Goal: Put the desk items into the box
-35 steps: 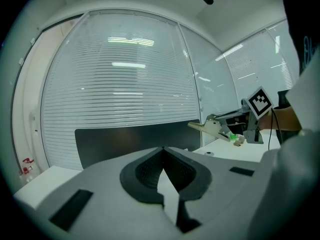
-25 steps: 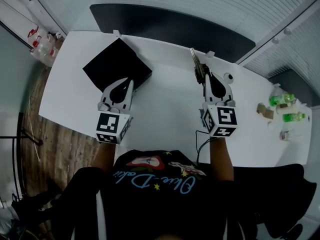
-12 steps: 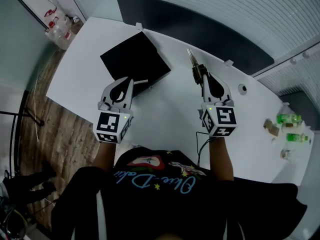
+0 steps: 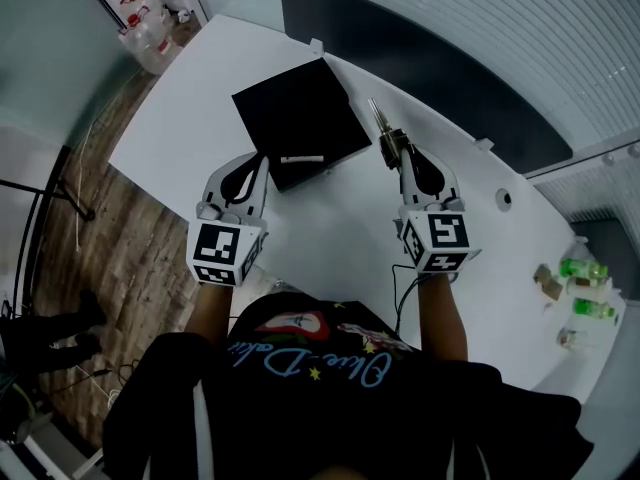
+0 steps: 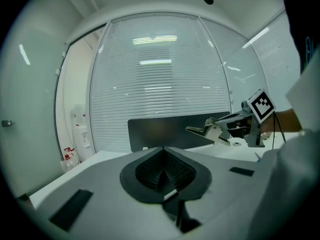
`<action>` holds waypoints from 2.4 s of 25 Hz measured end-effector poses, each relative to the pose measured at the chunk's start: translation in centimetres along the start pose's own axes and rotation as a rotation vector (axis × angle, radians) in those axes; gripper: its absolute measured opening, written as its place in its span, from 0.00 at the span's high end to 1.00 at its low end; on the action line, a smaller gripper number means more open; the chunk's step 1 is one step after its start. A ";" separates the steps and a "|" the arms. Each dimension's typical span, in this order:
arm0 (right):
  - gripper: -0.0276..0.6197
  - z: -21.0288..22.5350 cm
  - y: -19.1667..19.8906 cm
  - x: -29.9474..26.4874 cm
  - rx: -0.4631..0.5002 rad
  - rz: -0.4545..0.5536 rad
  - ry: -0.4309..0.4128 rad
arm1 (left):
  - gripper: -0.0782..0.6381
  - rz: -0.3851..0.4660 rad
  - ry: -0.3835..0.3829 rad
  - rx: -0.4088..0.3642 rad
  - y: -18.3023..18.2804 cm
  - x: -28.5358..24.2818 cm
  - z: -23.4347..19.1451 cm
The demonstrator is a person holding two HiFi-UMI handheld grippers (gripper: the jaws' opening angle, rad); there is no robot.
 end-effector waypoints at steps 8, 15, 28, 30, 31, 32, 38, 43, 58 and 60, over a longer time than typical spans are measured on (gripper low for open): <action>0.94 -2.2 0.3 -2.9 0.042 -0.040 -0.115 | 0.88 -0.016 -0.053 0.042 0.9 1.4 -1.7; 0.94 -4.2 0.8 -5.0 0.063 -0.072 -0.214 | 0.88 -0.029 -0.090 0.048 1.7 2.2 -2.7; 0.94 -6.1 1.9 -8.0 0.122 -0.166 -0.330 | 0.88 -0.056 -0.159 0.062 3.1 3.7 -4.8; 0.94 -6.4 2.1 -8.5 0.136 -0.181 -0.344 | 0.88 -0.054 -0.150 0.055 3.3 3.8 -5.0; 0.94 -6.5 2.2 -8.7 0.148 -0.190 -0.351 | 0.88 -0.053 -0.147 0.052 3.3 3.8 -5.0; 0.94 -6.6 2.3 -9.0 0.163 -0.200 -0.359 | 0.88 -0.052 -0.145 0.050 3.4 3.8 -5.1; 0.94 -7.2 2.6 -10.3 0.236 -0.243 -0.401 | 0.88 -0.057 -0.165 0.057 3.6 4.2 -5.7; 0.94 -7.4 3.2 -11.2 0.263 -0.274 -0.433 | 0.88 -0.071 -0.183 0.071 4.1 4.3 -6.1; 0.94 -6.9 4.8 -14.1 0.379 -0.361 -0.503 | 0.88 -0.098 -0.186 0.095 4.9 3.3 -6.5; 0.94 -6.8 5.0 -14.5 0.387 -0.372 -0.510 | 0.88 -0.102 -0.187 0.099 4.9 3.2 -6.5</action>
Point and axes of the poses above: the fingertips, and each gripper's own axes: x backward along the fingers, z to its right, y out of its underside, the point moved 8 cm from there along x, backward along the fingers, and after that the axes turned 13 degrees about -y, right-handed, at the moved point
